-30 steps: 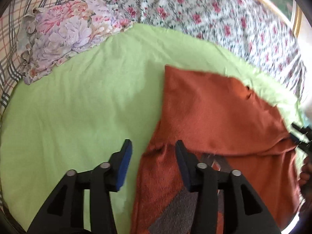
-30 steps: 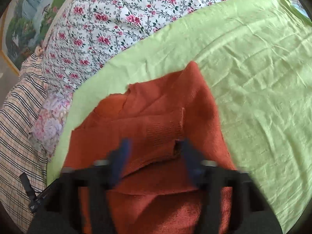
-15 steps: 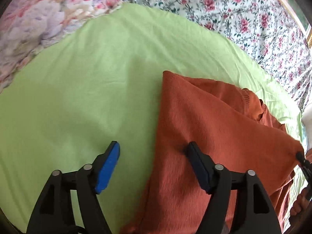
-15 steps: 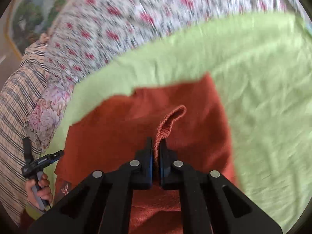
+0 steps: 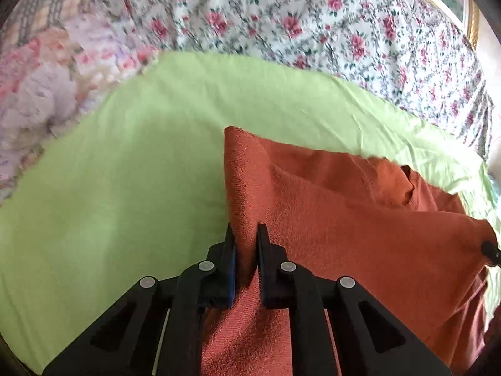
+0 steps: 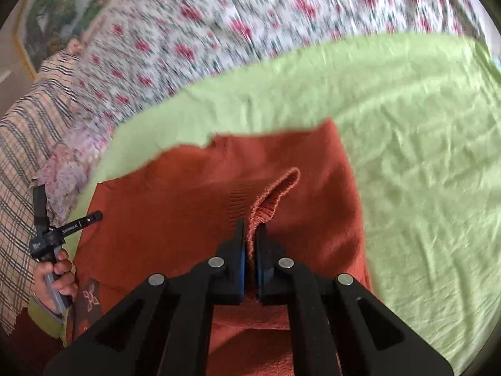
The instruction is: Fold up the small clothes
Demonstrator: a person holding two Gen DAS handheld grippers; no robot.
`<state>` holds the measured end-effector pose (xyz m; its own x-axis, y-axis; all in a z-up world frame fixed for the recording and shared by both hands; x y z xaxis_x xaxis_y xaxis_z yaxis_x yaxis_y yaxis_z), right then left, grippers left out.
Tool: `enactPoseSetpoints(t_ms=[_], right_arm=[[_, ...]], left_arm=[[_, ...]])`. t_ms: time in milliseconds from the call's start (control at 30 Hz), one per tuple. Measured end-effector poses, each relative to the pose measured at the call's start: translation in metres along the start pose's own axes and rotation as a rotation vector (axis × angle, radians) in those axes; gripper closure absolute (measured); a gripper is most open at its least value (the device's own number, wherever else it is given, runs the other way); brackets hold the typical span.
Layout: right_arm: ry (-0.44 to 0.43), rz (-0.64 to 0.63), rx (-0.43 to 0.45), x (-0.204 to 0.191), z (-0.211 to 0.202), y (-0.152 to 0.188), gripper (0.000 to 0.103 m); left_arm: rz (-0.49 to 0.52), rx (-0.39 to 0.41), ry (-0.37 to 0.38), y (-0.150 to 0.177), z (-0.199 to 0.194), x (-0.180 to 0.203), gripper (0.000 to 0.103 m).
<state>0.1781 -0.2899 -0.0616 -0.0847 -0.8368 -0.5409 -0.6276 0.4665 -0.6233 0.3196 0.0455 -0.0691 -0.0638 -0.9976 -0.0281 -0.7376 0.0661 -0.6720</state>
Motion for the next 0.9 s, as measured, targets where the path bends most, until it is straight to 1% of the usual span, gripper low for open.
enactPoseSetpoints(t_ms=[33,67,133,167,200,233,267,333,367,400,433,500,567,600,700,733,800,867,900], right_arm=[[0.019,-0.012,-0.003,-0.001,0.001,-0.001,0.097],[0.045,-0.022,-0.028,0.002,0.007,0.001,0.097],[0.107,-0.033,-0.104,0.013,0.026,0.013,0.097],[0.122,-0.024,-0.146,0.019,0.035,0.02,0.096],[0.126,-0.011,-0.169,0.023,0.04,0.026,0.096],[0.126,0.0,-0.158,0.024,0.037,0.026,0.095],[0.13,0.01,-0.148,0.024,0.031,0.024,0.089],[0.149,0.022,-0.127,0.025,0.018,0.022,0.087],[0.144,0.03,-0.115,0.026,0.01,0.022,0.087],[0.128,0.042,-0.106,0.026,0.002,0.022,0.087],[0.111,0.053,-0.094,0.026,-0.009,0.023,0.086],[0.108,0.051,-0.081,0.026,-0.029,0.028,0.081],[0.094,0.054,-0.078,0.025,-0.043,0.036,0.072],[0.082,0.055,-0.082,0.024,-0.052,0.044,0.071],[0.065,0.05,-0.093,0.018,-0.07,0.061,0.07],[0.048,0.053,-0.098,0.016,-0.076,0.068,0.07],[0.012,0.055,-0.109,0.012,-0.089,0.082,0.069],[-0.009,0.053,-0.112,0.01,-0.099,0.094,0.067],[-0.019,0.05,-0.115,0.009,-0.106,0.102,0.067]], left_arm=[[0.009,-0.011,-0.02,0.002,0.005,-0.001,0.094],[0.022,-0.036,-0.039,0.005,0.014,0.0,0.094],[0.046,-0.07,-0.074,0.011,0.027,0.002,0.093],[0.048,-0.078,-0.077,0.012,0.029,0.003,0.092],[0.043,-0.078,-0.077,0.01,0.027,0.002,0.091],[0.032,-0.076,-0.079,0.008,0.022,0.0,0.089],[0.021,-0.078,-0.083,0.007,0.015,-0.004,0.084],[-0.002,-0.089,-0.075,0.012,0.001,-0.011,0.084],[-0.009,-0.086,-0.067,0.017,-0.008,-0.016,0.083],[-0.013,-0.081,-0.064,0.024,-0.02,-0.019,0.082],[-0.013,-0.078,-0.064,0.032,-0.032,-0.024,0.078],[-0.024,-0.076,-0.054,0.052,-0.053,-0.032,0.073],[-0.043,-0.085,-0.037,0.075,-0.073,-0.041,0.064],[-0.048,-0.09,-0.032,0.089,-0.083,-0.047,0.063],[-0.065,-0.11,-0.007,0.125,-0.109,-0.058,0.059],[-0.074,-0.118,0.006,0.137,-0.117,-0.062,0.056],[-0.094,-0.131,0.047,0.159,-0.134,-0.071,0.053],[-0.102,-0.14,0.083,0.179,-0.147,-0.08,0.047],[-0.109,-0.144,0.099,0.189,-0.152,-0.084,0.045]])
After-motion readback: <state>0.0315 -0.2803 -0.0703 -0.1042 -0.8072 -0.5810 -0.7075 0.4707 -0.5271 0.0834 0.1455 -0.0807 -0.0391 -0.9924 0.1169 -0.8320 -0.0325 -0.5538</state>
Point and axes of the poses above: each gripper's, at about its wrist camera, not at the fingertips, and z roughly the way its jaws point, x to its right, y to its underside, the point moved 9 cm from there along z, roughly the way its jaws point, and after that the axes turned 9 degrees about -y, right-handed, at the moved point
